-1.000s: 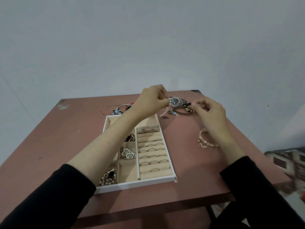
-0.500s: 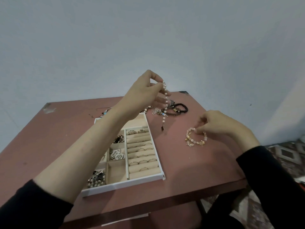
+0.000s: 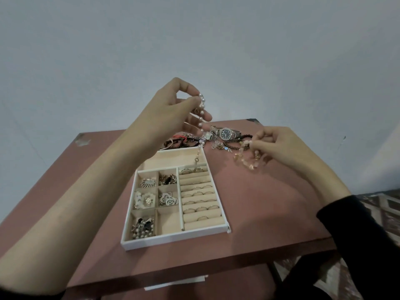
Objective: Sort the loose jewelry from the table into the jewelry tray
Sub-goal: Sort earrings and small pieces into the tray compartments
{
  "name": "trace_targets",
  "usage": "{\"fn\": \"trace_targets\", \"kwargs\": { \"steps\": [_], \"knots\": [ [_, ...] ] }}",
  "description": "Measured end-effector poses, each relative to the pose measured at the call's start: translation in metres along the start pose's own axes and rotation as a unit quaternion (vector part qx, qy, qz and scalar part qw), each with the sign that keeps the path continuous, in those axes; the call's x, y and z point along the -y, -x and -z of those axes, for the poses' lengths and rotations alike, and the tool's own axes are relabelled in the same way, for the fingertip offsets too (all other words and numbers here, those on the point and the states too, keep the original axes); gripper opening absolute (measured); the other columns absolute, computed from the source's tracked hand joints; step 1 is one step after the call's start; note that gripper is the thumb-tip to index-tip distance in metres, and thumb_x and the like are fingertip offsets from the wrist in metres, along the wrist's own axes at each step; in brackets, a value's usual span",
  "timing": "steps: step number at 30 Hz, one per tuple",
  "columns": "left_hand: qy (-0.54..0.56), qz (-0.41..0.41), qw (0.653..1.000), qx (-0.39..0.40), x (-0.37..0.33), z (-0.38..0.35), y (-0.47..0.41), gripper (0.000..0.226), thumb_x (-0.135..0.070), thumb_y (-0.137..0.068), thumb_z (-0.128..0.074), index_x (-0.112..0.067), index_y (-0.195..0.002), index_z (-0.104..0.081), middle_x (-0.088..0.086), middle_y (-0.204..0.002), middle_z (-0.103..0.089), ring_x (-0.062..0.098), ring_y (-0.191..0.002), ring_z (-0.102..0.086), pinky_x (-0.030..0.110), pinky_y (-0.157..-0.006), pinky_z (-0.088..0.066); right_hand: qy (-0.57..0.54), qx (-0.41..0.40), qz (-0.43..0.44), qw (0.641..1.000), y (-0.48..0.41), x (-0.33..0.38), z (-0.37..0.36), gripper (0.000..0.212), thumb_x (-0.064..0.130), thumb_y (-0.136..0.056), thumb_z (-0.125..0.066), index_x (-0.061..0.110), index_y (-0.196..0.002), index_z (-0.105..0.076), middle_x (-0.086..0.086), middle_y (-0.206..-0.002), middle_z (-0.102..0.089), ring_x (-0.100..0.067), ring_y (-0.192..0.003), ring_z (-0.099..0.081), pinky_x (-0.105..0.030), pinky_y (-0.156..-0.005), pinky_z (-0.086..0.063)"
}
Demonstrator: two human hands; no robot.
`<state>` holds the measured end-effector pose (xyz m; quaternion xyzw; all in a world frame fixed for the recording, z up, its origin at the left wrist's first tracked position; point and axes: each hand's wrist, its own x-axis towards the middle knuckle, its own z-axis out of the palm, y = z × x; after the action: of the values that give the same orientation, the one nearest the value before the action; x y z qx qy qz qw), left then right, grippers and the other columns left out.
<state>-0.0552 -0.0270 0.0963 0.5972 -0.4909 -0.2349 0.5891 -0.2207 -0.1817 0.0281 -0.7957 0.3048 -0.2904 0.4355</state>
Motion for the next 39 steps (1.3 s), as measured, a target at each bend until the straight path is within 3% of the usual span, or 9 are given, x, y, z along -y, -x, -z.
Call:
{"fn": "trace_targets", "kwargs": {
  "steps": [7,12,25,31,35,39],
  "knots": [
    [-0.038,0.022,0.999,-0.025,0.007,0.037,0.035,0.003,-0.009,-0.094,-0.049,-0.009,-0.096,-0.048,0.013,-0.072,-0.064,0.021,-0.057,-0.058,0.029,-0.055,-0.053,-0.128,0.045,0.045,0.990,0.003,0.044,-0.040,0.008,0.007,-0.085,-0.062,0.005,-0.078,-0.060,-0.010,-0.066,-0.069,-0.029,-0.057,-0.062,-0.038,-0.064,-0.058],
    [-0.042,0.046,0.998,-0.032,0.016,0.056,0.062,0.001,-0.009,-0.093,-0.050,-0.010,-0.093,-0.049,0.011,-0.069,-0.065,0.021,-0.059,-0.058,0.028,-0.053,-0.051,-0.154,0.103,0.050,0.981,0.015,0.059,-0.074,0.011,0.001,-0.086,-0.058,0.005,-0.076,-0.060,-0.009,-0.063,-0.067,-0.025,-0.058,-0.062,-0.028,-0.054,-0.056],
    [-0.049,0.101,0.994,-0.012,0.043,0.065,0.103,0.005,-0.003,-0.091,-0.049,-0.002,-0.097,-0.051,0.013,-0.069,-0.066,0.019,-0.057,-0.060,0.030,-0.056,-0.054,-0.164,0.157,0.058,0.972,0.032,0.071,-0.106,0.008,0.003,-0.086,-0.058,0.006,-0.079,-0.060,-0.011,-0.068,-0.070,-0.024,-0.060,-0.065,-0.027,-0.057,-0.057],
    [-0.196,0.119,0.972,0.045,0.059,0.069,0.109,0.005,-0.012,-0.080,-0.070,-0.012,-0.084,-0.067,0.003,-0.076,-0.074,0.019,-0.074,-0.071,0.035,-0.078,-0.057,-0.161,0.157,0.054,0.973,0.032,0.071,-0.108,0.010,0.002,-0.086,-0.058,0.006,-0.077,-0.060,-0.015,-0.069,-0.068,-0.018,-0.058,-0.063,-0.023,-0.053,-0.053],
    [-0.299,0.099,0.948,0.056,0.059,0.067,0.109,0.006,-0.017,-0.074,-0.076,-0.020,-0.077,-0.073,-0.003,-0.074,-0.074,0.003,-0.068,-0.068,0.017,-0.070,-0.053,-0.155,0.161,0.054,0.973,0.030,0.071,-0.107,0.008,0.002,-0.086,-0.058,0.006,-0.078,-0.060,-0.014,-0.069,-0.069,-0.020,-0.060,-0.062,-0.023,-0.054,-0.053],
    [-0.348,0.075,0.931,0.087,0.061,0.067,0.108,0.008,-0.016,-0.072,-0.078,-0.020,-0.079,-0.075,-0.007,-0.078,-0.073,-0.003,-0.071,-0.065,0.016,-0.071,-0.053,-0.151,0.154,0.057,0.975,0.029,0.071,-0.105,0.006,0.003,-0.086,-0.059,0.004,-0.080,-0.060,-0.015,-0.069,-0.069,-0.019,-0.060,-0.064,-0.025,-0.055,-0.055]
  ]
}}
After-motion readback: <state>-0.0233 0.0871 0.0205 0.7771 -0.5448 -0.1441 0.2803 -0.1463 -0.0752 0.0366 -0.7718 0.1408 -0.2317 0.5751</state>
